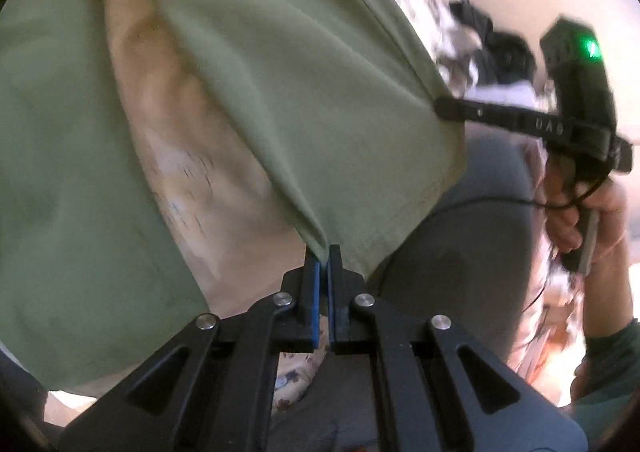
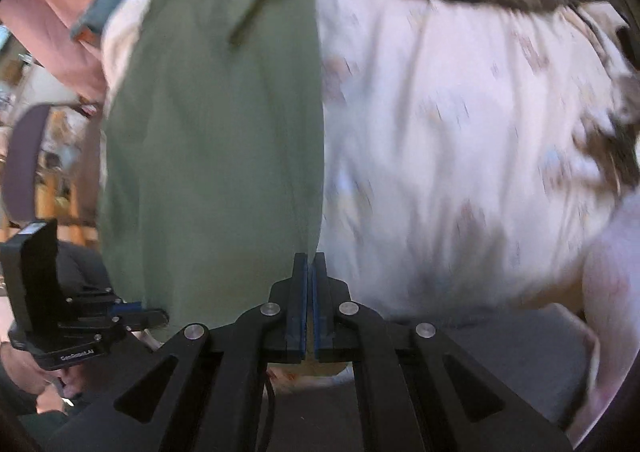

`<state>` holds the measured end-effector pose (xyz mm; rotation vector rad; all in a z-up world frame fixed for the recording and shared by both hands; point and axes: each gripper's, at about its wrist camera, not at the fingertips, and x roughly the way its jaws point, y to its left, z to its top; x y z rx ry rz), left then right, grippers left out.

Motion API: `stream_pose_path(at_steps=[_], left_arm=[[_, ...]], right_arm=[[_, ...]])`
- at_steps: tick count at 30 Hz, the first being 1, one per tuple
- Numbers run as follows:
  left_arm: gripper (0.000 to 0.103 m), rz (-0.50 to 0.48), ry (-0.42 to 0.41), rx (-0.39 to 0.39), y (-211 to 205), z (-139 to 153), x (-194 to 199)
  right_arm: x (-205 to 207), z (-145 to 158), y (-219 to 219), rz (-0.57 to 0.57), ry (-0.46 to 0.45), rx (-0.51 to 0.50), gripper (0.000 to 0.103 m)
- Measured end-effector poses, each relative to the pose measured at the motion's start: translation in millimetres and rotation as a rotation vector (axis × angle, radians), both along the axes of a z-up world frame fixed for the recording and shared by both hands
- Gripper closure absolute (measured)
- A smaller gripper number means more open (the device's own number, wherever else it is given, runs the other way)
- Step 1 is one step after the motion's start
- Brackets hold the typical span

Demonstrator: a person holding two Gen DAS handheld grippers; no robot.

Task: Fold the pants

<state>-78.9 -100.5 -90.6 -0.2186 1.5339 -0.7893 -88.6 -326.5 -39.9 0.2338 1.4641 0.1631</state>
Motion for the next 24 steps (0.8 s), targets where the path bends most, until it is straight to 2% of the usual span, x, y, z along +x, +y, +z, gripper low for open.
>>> stream_pose_path(at_steps=[3, 6, 7, 8, 11, 12, 13, 14, 15, 17, 19, 21, 24], left_arm=[[0.102, -0.044, -0.036, 0.059, -11, -4, -15], [0.101, -0.063, 0.002, 0.13, -20, -18, -20], [0.101, -0.079, -0.021, 0.169, -24, -20, -19], [0.101, -0.089, -0.048, 0.203, -26, -23, -18], [0.099, -0.064, 0.035, 0.229, -20, -39, -13], [0.094, -0.076, 0.049, 0.245, -20, -41, -16], [0.09, -0.099, 0.064, 0.262, -18, -43, -20], [0.078, -0.116, 0.068, 0.273, -15, -41, -23], [0.064, -0.117, 0.051, 0.278, -13, -37, -24], [0.056, -0.099, -0.016, 0.295, -4, -23, -22], [0.056, -0.06, -0.088, 0.298, 2, -11, -12], [0.055, 0.023, -0.172, 0.302, 13, -2, 8], [0.055, 0.139, -0.272, 0.244, 2, 0, 35]], right_arm=[[-8, -19, 1, 0.008, 0.047, -0.061, 0.103], [-6, -44, 4, 0.02, 0.106, -0.105, 0.102], [-5, -53, 5, 0.022, 0.134, -0.114, 0.102], [-3, -62, 6, 0.012, 0.18, -0.095, 0.097], [5, -72, 8, 0.018, 0.204, -0.106, 0.096], [7, -73, 8, 0.028, 0.216, -0.113, 0.092], [8, -75, 5, 0.027, 0.242, -0.109, 0.081], [8, -76, 1, 0.021, 0.268, -0.113, 0.056], [8, -73, -4, 0.013, 0.256, -0.124, 0.047], [10, -61, -11, 0.008, 0.215, -0.14, 0.047], [13, -46, -15, -0.009, 0.13, -0.103, 0.047], [23, -32, -13, -0.019, 0.028, -0.086, 0.047], [44, -36, -6, -0.054, -0.02, 0.019, 0.048]])
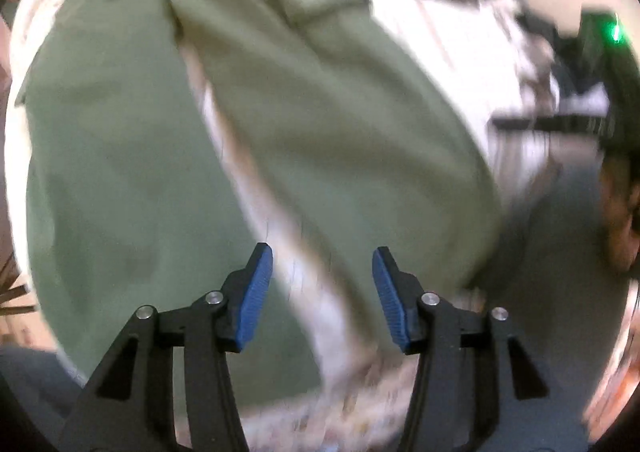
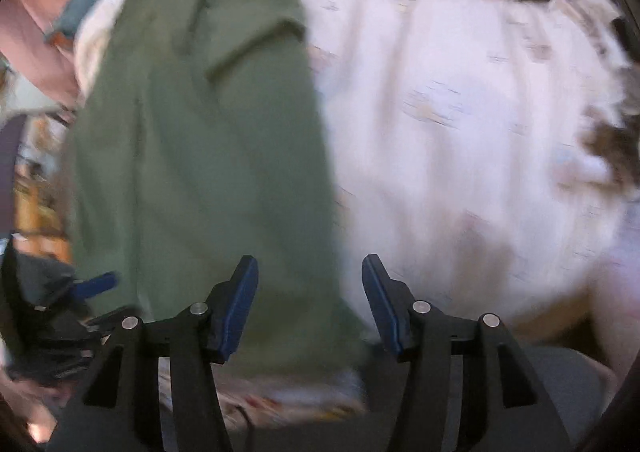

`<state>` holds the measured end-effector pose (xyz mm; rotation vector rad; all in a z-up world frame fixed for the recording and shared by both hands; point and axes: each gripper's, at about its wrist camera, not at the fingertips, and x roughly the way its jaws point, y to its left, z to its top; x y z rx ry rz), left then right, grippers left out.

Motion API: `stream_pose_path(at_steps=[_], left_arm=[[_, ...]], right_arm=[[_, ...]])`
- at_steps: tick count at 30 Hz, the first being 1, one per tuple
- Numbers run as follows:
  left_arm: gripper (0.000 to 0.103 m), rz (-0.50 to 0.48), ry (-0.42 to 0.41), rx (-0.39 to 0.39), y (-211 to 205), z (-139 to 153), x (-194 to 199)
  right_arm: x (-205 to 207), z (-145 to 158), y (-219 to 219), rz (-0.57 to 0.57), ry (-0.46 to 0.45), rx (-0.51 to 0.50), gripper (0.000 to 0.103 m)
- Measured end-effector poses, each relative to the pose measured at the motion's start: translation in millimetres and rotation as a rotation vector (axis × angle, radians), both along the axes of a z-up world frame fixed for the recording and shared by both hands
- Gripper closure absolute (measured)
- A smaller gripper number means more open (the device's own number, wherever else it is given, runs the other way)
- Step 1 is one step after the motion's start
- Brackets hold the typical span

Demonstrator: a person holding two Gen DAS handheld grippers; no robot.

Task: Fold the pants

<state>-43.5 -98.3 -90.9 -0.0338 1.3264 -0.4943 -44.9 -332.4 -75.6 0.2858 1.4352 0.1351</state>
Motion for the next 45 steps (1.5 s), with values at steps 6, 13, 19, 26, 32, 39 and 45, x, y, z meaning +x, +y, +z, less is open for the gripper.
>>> stream_pose_path(at_steps=[6, 13, 19, 26, 32, 39, 45], left_arm=[[0.055, 0.006, 0.07, -0.054, -29, -50, 26], [0.053, -0.026, 0.099, -0.058, -11, -40, 21], [0.028, 0.051, -0.1, -0.028, 27, 17, 39], [0.021, 0.223, -0.28, 0.09, 108, 49, 96], [0.021, 0.382, -0.363, 0.136, 161, 42, 157], [0.021, 0.545, -0.417, 0.148, 179, -3, 252], [0.021, 0.609, -0.489, 0.118, 185, -42, 299]], right_arm=[[28, -55, 27, -0.055, 0.062, -0.002, 0.057], [29, -22, 8, -0.141, 0.108, -0.073, 0.061], [62, 33, 5, -0.124, -0.061, 0.095, 0.059], [110, 70, 18, -0.101, -0.235, 0.142, 0.052], [182, 78, 32, -0.039, -0.337, 0.083, 0.046], [306, 56, 32, -0.05, -0.335, 0.111, 0.046], [415, 32, 41, -0.061, -0.325, -0.009, 0.046]])
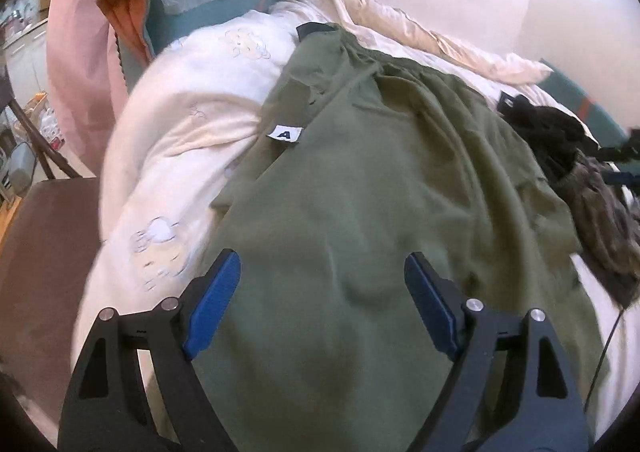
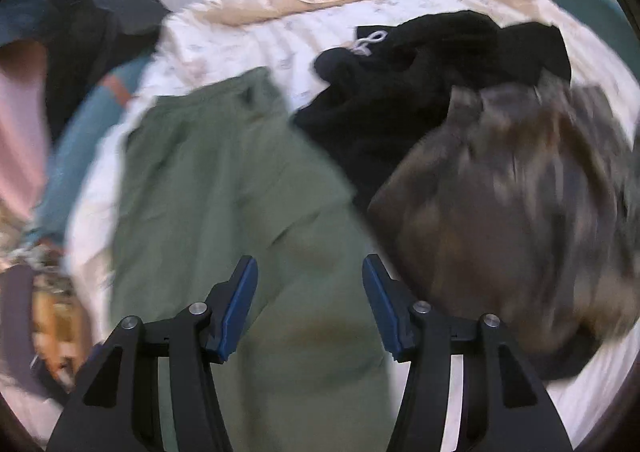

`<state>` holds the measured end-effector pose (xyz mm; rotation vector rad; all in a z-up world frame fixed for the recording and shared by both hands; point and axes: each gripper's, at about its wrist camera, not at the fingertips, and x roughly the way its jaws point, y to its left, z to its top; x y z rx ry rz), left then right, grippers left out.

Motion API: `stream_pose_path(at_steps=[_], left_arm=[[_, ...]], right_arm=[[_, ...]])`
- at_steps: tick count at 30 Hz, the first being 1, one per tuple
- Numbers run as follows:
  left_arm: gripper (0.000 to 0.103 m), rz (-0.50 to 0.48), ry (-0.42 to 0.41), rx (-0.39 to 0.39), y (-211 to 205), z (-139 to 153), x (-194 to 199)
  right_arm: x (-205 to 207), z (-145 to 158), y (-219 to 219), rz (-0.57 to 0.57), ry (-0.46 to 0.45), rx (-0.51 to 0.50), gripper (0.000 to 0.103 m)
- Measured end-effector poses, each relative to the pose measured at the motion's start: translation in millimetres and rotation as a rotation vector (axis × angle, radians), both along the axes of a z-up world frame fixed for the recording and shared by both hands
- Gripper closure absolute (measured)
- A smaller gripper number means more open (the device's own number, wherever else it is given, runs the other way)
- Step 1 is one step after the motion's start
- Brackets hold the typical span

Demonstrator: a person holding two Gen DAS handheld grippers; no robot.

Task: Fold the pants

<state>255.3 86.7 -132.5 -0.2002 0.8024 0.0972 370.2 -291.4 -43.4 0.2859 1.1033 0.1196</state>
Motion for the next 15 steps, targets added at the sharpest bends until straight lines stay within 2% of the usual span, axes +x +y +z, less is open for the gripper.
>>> stream_pose_path(at_steps=[2, 4, 7, 8, 9, 11, 12, 15], left_arm=[[0.021, 0.009, -0.023, -0.024, 3, -17, 7], [0.021, -0.001, -0.061, -0.011, 2, -30, 5], [0.013, -0.035, -0.087, 0.067, -11, -51, -1], [0.004, -0.043, -0.089, 0.081, -15, -52, 1], [0.0, -0.06, -0.09, 0.075, -17, -54, 2], [0.0, -0.063, -0.101, 0.048, -13, -57, 2], [0.0, -0.062, -0.1, 0.038, -12, -58, 2], [0.0, -0.063, -0.106, 0.035, -12, -59, 2]], right_arm=[[46, -22, -5, -0.038, 0.028, 0.028, 0.046], [81, -43, -10, -0.085, 0.059, 0.044, 0.046], [129, -85, -17, -0.115, 0.133, 0.158, 0.046], [145, -101, -16, -0.108, 0.165, 0.187, 0.049], [158, -114, -15, -0.099, 0.194, 0.18, 0.049], [176, -121, -17, -0.106, 0.186, 0.096, 0.051], [183, -119, -21, -0.112, 0.173, 0.074, 0.054], [204, -97, -51, -0.198, 0.072, -0.094, 0.061]])
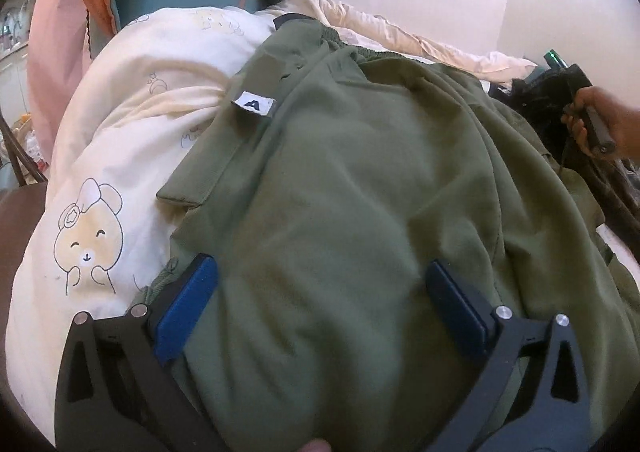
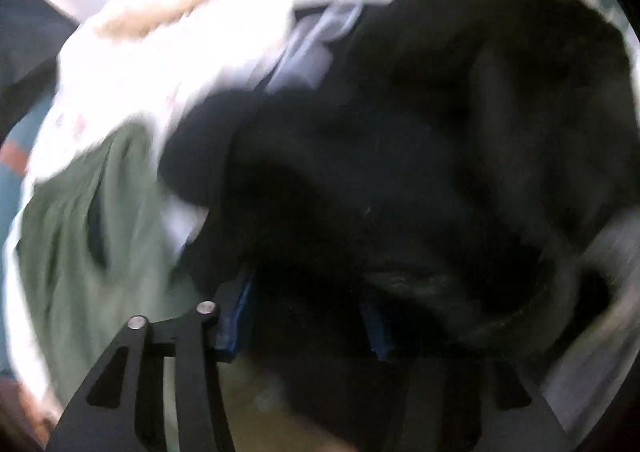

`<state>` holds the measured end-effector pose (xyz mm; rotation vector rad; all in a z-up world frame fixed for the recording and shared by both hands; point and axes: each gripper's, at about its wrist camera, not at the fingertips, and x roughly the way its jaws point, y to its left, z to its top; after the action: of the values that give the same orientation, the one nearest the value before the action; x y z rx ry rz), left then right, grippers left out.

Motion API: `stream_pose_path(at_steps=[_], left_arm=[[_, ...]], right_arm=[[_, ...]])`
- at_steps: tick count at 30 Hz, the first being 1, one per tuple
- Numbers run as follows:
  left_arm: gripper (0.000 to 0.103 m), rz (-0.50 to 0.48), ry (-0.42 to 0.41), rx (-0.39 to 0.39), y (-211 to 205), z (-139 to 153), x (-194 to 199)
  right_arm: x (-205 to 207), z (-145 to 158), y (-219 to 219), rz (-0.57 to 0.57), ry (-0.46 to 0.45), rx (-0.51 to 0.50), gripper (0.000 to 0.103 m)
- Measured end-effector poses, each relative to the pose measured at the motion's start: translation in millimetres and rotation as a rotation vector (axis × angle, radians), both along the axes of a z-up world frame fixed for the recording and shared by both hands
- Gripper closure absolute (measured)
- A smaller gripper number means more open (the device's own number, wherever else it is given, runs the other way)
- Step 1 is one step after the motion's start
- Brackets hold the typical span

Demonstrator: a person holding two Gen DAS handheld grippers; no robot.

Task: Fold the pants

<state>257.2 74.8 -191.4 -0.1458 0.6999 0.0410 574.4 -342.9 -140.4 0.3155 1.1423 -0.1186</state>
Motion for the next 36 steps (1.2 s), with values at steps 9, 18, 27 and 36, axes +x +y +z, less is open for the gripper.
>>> stream_pose_path(at_steps=[9, 18, 27, 36], left_arm=[[0.0, 0.001, -0.016, 0.004, 0, -2, -4], [0.0, -0.009, 0.08, -0.002, 4, 11, 6], [0.0, 0.159, 0.312, -0.097, 58, 101, 13], [0.0, 0.145, 0.314, -0.16, 65, 114, 12]], right_arm=[[46, 18, -47, -0.151, 0.018, -0.681, 0.066], [26, 51, 39, 0.214, -0.134, -0.052, 0.004], [40, 36, 82, 0.14, 0.066, -0.277, 0.017], [5, 81, 65, 0.457, 0.382, -0.312, 0.017]])
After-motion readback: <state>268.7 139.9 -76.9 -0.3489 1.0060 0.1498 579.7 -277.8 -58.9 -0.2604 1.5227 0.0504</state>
